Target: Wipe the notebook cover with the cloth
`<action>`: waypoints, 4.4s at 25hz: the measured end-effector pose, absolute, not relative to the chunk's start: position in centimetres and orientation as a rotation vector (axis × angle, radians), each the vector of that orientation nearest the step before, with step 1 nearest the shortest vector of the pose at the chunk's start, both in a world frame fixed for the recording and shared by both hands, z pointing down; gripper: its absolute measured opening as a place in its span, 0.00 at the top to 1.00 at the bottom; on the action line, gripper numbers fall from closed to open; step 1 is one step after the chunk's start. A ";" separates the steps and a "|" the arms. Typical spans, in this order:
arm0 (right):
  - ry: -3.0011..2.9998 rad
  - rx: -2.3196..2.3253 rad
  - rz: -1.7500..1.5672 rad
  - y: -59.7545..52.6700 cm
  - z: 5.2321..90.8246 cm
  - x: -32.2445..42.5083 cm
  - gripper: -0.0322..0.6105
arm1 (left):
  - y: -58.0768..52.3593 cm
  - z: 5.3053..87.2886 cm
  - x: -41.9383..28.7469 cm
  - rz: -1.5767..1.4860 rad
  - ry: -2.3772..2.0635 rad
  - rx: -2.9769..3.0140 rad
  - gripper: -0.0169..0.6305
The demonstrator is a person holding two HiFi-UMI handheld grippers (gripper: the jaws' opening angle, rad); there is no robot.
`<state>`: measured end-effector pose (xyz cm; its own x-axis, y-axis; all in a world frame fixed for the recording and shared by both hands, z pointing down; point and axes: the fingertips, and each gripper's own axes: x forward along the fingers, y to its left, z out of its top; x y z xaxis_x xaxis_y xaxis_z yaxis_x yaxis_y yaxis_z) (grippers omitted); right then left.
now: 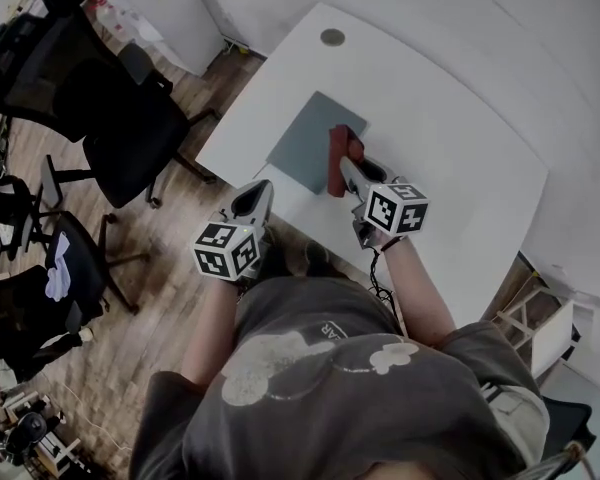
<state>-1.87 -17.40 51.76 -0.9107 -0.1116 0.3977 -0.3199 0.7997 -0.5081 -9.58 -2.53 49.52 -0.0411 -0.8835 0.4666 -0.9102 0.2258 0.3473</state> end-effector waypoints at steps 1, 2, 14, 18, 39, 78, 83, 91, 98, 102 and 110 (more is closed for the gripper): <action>-2.636 0.349 0.835 -17.7 51.8 -1.8 0.81 | -2.9 49.6 -9.8 0.064 -1.901 1.660 0.98; -2.634 0.373 0.837 -17.9 51.9 -1.7 0.81 | -3.3 49.8 -10.1 0.071 -1.891 1.674 0.98; -2.600 0.737 0.891 -21.1 51.7 -1.1 0.81 | -7.9 51.5 -13.3 0.176 -1.656 1.852 0.98; -2.575 0.845 0.922 -21.3 51.8 -1.4 0.81 | -8.8 52.1 -14.2 0.227 -1.558 1.907 0.98; -2.460 1.161 0.965 -21.3 53.9 -6.2 0.81 | -8.7 59.3 -16.5 0.504 -1.079 1.978 0.98; -2.445 1.053 0.989 -26.2 55.8 -16.5 0.81 | -8.6 61.2 -16.0 0.613 -0.872 2.001 0.98; -2.420 1.064 0.973 -26.1 56.4 -15.9 0.81 | -8.5 61.1 -15.9 0.611 -0.878 1.998 0.98; -2.389 1.090 0.980 -26.1 57.0 -14.4 0.81 | -8.5 61.2 -16.2 0.584 -0.892 1.967 0.98; -2.363 1.102 0.982 -26.0 57.1 -11.7 0.81 | -8.5 61.1 -15.7 0.580 -0.910 1.957 0.98; -2.350 1.107 0.985 -26.0 57.2 -10.0 0.81 | -8.6 61.0 -15.7 0.579 -0.932 1.946 0.98; -2.318 1.122 0.981 -25.5 57.2 -6.8 0.81 | -8.4 61.0 -15.9 0.529 -0.980 1.922 0.98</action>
